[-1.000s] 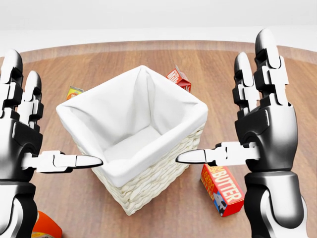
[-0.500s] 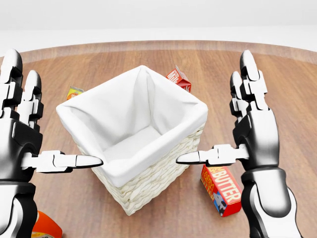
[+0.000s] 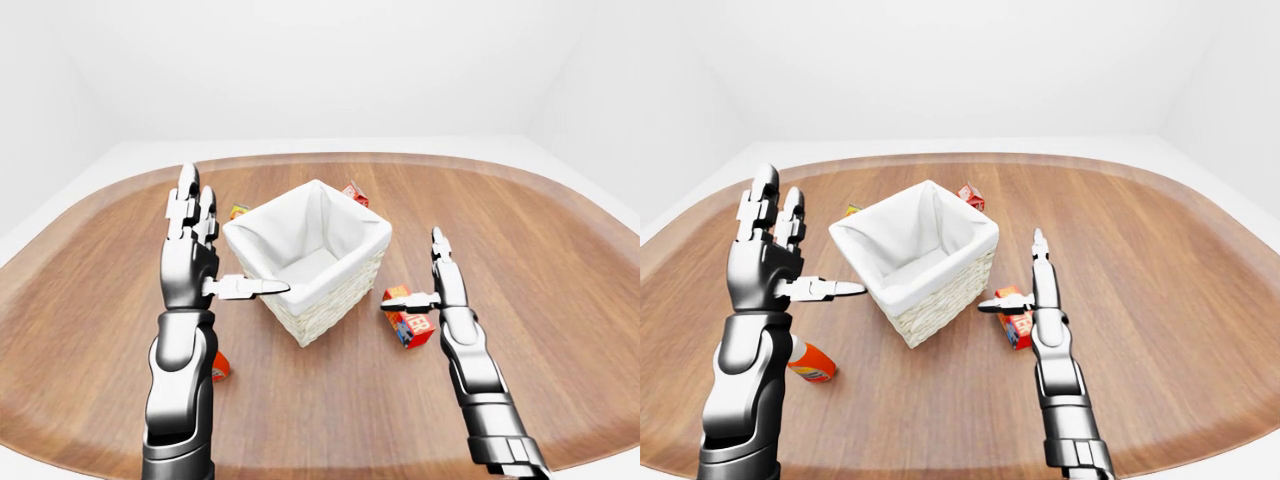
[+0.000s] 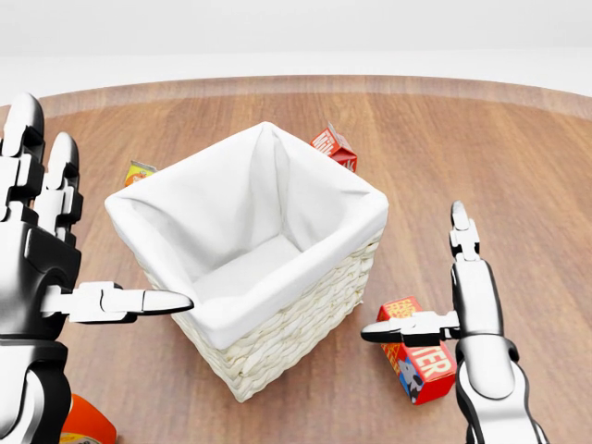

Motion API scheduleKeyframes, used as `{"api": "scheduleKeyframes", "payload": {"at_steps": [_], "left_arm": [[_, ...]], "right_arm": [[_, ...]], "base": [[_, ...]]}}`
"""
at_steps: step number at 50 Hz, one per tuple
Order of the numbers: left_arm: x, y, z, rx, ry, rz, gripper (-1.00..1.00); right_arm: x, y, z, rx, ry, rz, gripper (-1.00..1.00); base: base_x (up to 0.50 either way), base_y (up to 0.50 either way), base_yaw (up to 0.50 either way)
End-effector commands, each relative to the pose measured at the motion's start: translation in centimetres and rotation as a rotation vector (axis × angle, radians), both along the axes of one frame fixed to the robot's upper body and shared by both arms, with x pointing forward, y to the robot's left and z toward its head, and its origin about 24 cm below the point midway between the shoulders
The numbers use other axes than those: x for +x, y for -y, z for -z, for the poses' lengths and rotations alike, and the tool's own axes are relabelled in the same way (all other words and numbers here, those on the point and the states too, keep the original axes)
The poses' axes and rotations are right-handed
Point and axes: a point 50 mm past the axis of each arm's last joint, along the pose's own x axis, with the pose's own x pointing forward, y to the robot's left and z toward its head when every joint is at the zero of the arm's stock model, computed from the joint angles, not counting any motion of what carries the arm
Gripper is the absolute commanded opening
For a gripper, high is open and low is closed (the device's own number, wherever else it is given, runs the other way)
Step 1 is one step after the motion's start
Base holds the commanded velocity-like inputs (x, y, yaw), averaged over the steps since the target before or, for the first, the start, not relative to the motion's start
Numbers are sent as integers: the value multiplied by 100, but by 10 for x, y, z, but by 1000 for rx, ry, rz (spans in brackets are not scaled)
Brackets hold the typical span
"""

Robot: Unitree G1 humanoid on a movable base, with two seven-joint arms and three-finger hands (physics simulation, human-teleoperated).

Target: Pick up the butter and put it in the basket.

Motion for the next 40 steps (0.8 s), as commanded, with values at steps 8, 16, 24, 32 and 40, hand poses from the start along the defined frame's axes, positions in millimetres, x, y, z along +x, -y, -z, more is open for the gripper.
{"api": "scheduleKeyframes", "payload": {"at_steps": [8,16,24,32,40], "left_arm": [[0,1,3,-1,-12,1,100],[-1,1,4,0,-14,0,100],[0,1,5,0,-19,0,100],[0,1,5,-1,-23,0,100],[0,-1,3,-1,-15,-4,100]], "right_arm": [[-4,37,73,-67,-261,176,100],[-14,45,104,-104,-418,226,100],[-23,47,121,-145,-528,244,100],[-32,46,133,-198,-608,247,100],[-42,46,141,-229,-661,248,100]], "base": [[0,0,0],[0,0,0],[0,0,0],[0,0,0],[0,0,0]]}}
